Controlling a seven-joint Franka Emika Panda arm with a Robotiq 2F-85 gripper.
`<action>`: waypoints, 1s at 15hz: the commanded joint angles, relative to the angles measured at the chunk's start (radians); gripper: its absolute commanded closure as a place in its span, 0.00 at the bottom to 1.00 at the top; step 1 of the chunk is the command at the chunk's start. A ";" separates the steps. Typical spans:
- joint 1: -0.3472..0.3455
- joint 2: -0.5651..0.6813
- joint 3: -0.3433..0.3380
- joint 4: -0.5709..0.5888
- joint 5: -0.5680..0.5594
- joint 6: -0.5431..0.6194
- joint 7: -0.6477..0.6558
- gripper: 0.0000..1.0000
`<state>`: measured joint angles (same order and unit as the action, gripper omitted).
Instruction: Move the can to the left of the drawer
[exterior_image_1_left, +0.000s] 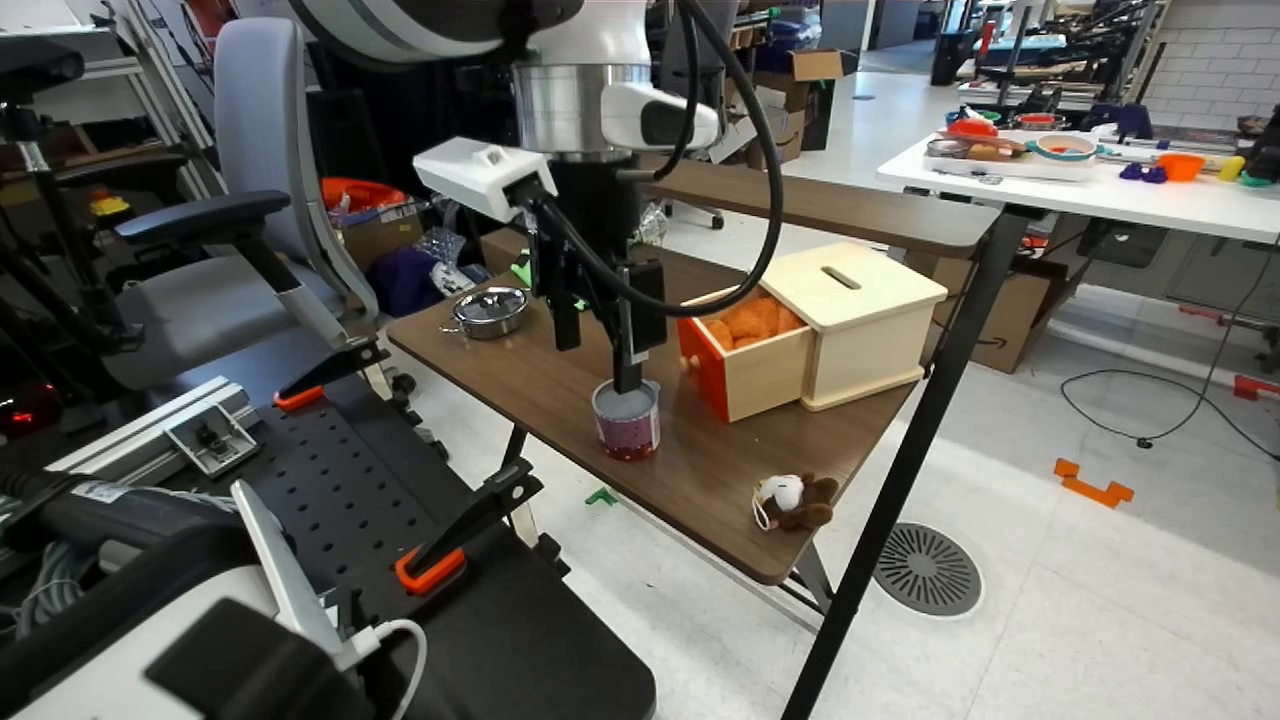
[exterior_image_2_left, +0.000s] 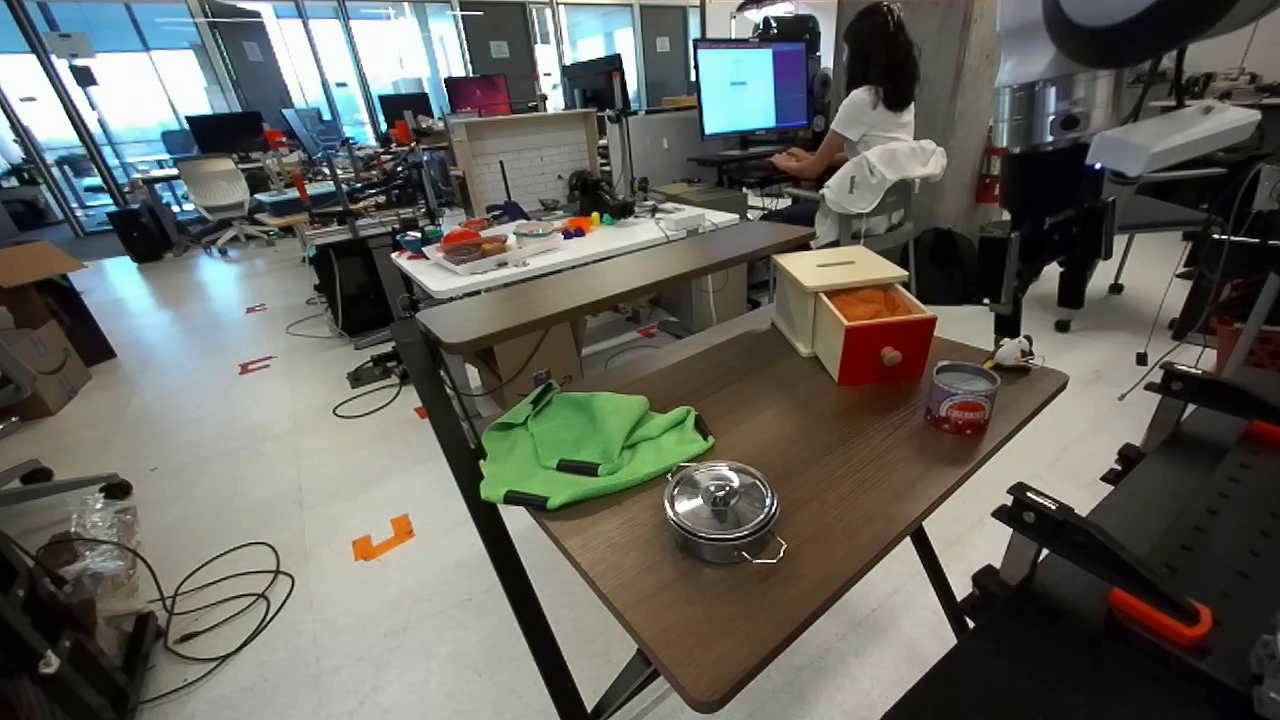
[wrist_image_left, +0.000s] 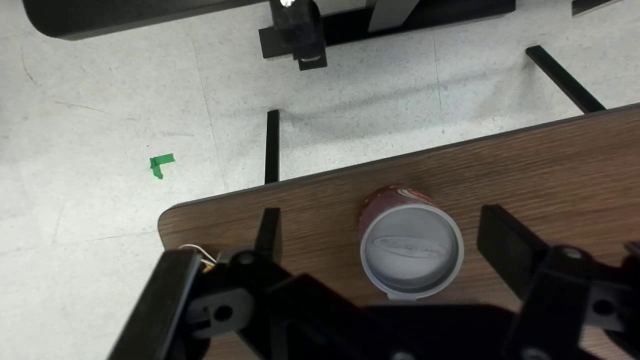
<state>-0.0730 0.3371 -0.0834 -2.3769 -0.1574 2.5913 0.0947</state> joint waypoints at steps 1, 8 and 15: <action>0.016 0.013 -0.011 0.009 0.014 0.000 -0.007 0.00; 0.018 0.039 -0.022 0.020 -0.004 0.016 -0.015 0.00; 0.007 0.100 -0.006 0.041 0.033 0.080 -0.037 0.00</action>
<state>-0.0643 0.3994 -0.0948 -2.3560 -0.1507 2.6175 0.0812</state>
